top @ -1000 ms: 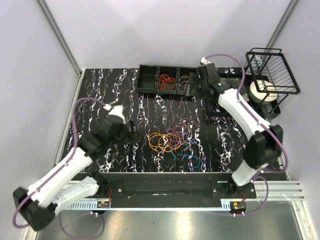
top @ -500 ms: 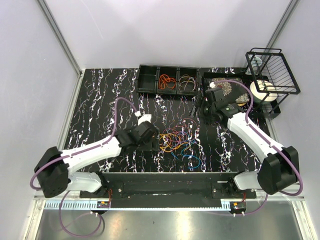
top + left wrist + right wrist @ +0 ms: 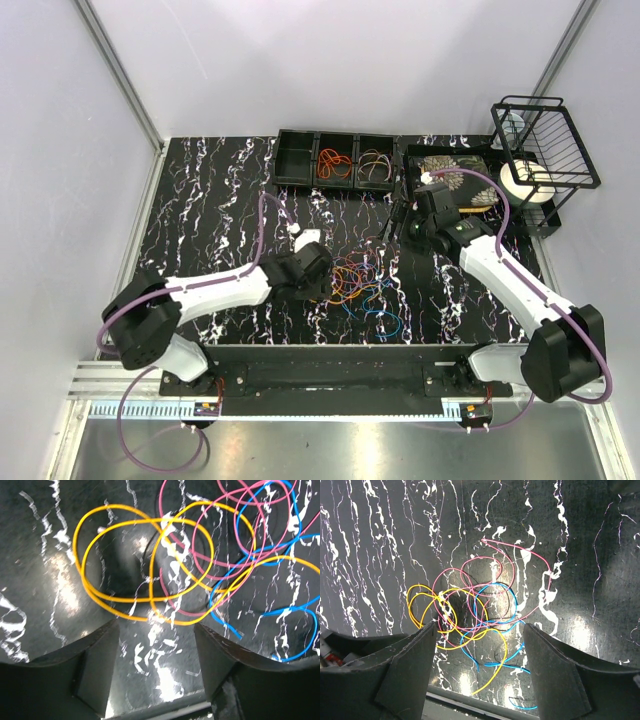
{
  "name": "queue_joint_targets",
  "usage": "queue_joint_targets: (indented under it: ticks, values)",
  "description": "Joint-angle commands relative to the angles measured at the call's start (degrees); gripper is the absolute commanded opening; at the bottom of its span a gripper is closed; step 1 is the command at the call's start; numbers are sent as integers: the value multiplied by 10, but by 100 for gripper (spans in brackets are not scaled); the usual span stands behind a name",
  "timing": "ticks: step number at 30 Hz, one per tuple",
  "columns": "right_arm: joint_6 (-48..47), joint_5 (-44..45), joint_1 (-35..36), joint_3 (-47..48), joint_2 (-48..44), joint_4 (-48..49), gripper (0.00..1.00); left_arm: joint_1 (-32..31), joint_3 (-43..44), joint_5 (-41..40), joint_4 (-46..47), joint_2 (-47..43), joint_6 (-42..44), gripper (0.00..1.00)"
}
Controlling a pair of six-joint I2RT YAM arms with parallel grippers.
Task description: Untangle the cables
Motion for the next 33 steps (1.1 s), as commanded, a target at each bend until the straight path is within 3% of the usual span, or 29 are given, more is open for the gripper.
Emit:
queue_joint_targets:
  ticks: [1, 7, 10, 11, 12, 17, 28, 33]
  values:
    - [-15, -1, 4, -1, -20, 3, 76, -3, 31, -26, 32, 30, -9, 63]
    - [-22, -5, 4, -1, -17, 0, 75, -3, 42, -31, 33, 59, -10, 45]
    - [-24, -6, 4, -1, -12, 1, 76, -3, 49, -34, 37, 68, -8, 28]
    - [-24, -6, 3, 0, -10, 1, 75, -3, 52, -31, 36, 71, -6, 9]
    - [-25, -8, 5, 0, -8, 1, 75, -3, 57, -30, 34, 76, -2, 2]
    - [-23, -16, 4, -1, -5, 1, 74, -3, 100, -32, -11, 61, 15, 0]
    - [-21, -118, 4, -5, -85, 68, 75, -3, 265, -118, -181, -118, 91, 0]
    - [-2, -176, 5, -30, -101, 121, 76, -3, 204, -142, -153, -148, 94, 0]
